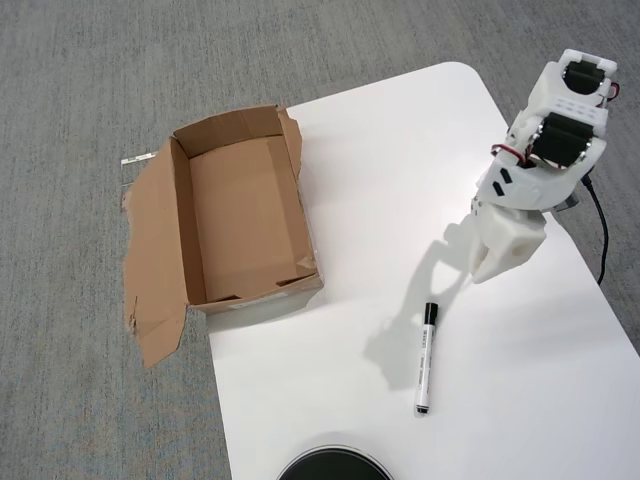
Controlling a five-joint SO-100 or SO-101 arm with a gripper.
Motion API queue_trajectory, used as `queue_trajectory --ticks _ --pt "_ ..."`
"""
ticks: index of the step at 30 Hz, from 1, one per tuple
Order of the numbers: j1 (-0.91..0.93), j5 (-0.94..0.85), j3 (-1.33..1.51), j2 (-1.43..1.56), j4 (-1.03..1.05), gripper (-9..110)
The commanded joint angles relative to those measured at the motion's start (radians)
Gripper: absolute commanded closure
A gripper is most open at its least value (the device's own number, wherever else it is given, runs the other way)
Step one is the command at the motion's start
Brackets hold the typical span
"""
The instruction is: Grasp a pen and put it in the box.
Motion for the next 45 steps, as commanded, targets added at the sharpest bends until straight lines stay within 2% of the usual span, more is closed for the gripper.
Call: queue_trajectory --ticks 1,6,9,17,21,26,30,36,41,45 --pt "-0.002 -0.146 0.001 0.017 0.005 101" --pt "-0.004 -0.193 0.027 0.015 0.005 101" --pt "-0.008 -0.281 0.056 0.015 0.003 101" --pt "0.002 -0.848 0.062 0.014 -0.015 101" --pt "0.002 -0.992 0.062 0.005 -0.015 101" --pt "-0.007 -1.024 0.041 -0.161 -0.044 101" --pt "-0.018 -1.018 0.039 -0.275 -0.173 99" --pt "-0.018 -1.025 0.059 -0.31 -0.37 85" --pt "-0.018 -1.016 0.061 -0.311 -0.374 74" --pt "-0.019 -1.015 0.061 -0.336 -0.383 74"
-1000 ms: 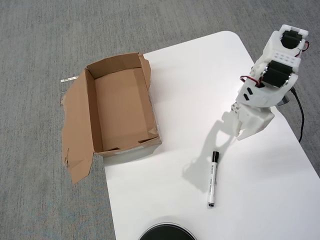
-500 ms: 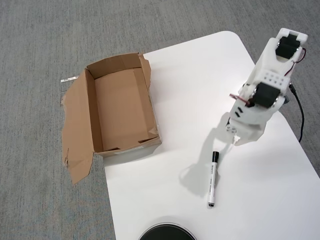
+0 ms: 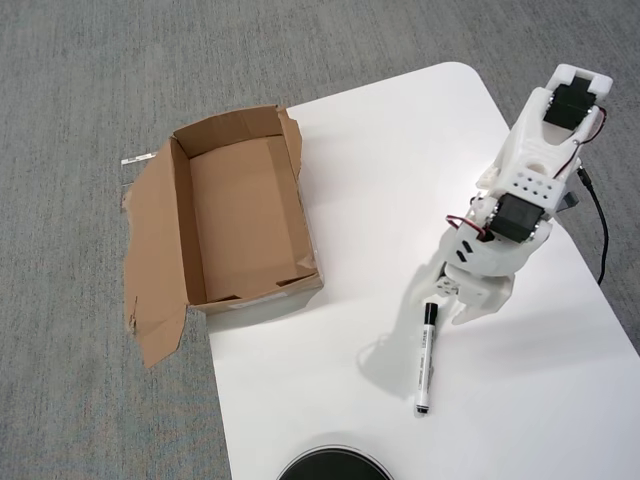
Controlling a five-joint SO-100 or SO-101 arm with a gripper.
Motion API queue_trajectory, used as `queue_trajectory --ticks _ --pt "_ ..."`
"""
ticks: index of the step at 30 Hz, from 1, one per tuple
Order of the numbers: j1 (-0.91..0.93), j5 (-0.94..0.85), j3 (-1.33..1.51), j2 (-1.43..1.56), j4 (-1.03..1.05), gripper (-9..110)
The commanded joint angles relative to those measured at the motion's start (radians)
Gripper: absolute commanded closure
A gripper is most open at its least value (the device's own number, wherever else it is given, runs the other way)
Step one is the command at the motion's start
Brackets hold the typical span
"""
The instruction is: Grasp a pen and put it in the box.
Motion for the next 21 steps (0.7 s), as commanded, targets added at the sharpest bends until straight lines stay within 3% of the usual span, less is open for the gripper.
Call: queue_trajectory --ticks 1,21 --pt "-0.004 0.004 -0.005 -0.043 -0.017 74" --pt "-0.061 0.005 -0.027 -0.233 -0.02 74"
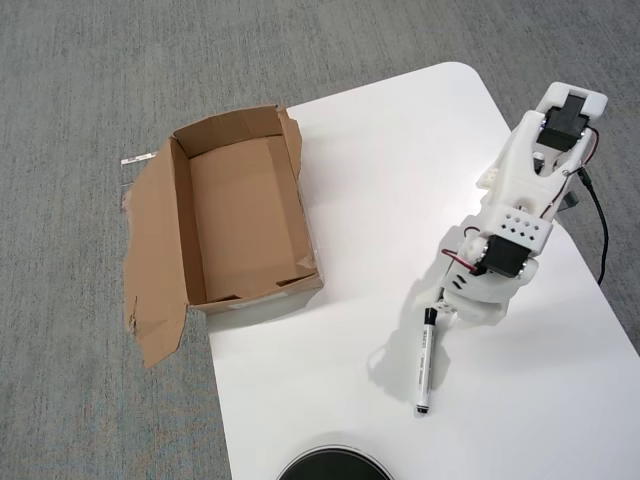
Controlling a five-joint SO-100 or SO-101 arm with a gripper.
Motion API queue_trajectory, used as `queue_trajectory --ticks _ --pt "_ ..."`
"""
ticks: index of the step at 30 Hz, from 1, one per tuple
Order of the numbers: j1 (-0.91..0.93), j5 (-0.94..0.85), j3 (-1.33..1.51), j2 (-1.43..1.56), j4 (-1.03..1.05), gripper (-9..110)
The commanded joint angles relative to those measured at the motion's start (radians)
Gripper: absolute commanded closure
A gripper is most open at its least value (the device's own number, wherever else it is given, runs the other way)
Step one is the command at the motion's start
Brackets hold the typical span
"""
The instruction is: Grasp a pen and put it in the box.
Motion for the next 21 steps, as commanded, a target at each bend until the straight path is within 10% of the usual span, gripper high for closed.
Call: queue_trajectory --ticks 1,21 --pt "-0.01 0.002 -0.028 -0.054 -0.011 74" --pt "-0.01 0.001 -0.197 -0.29 -0.011 74"
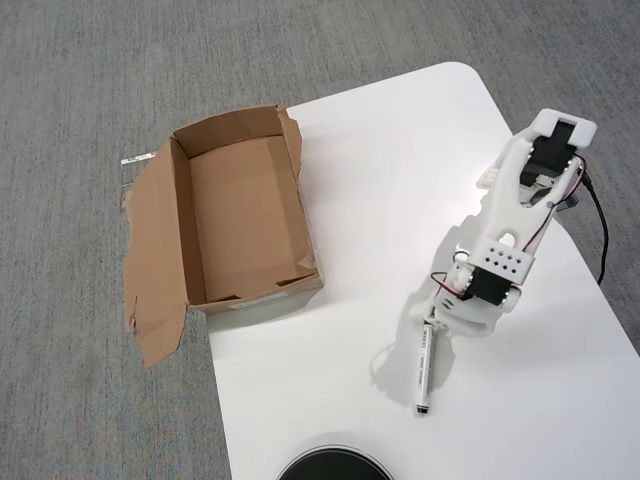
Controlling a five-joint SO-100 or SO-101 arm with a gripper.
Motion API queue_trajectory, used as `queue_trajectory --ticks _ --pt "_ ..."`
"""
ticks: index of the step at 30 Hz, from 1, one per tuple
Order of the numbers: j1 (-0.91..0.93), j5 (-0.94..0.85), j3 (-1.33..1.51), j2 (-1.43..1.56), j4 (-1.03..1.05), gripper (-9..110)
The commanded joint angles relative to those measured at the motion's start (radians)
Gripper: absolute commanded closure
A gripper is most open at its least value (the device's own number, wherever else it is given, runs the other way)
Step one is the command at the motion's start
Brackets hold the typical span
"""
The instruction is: Grasp a pen and put it in the box.
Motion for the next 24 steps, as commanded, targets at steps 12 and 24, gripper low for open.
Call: queue_trajectory --ticks 12,24 --pt "-0.008 0.005 -0.107 -0.124 0.009 74" --pt "-0.01 -0.007 -0.104 -0.138 0.014 74"
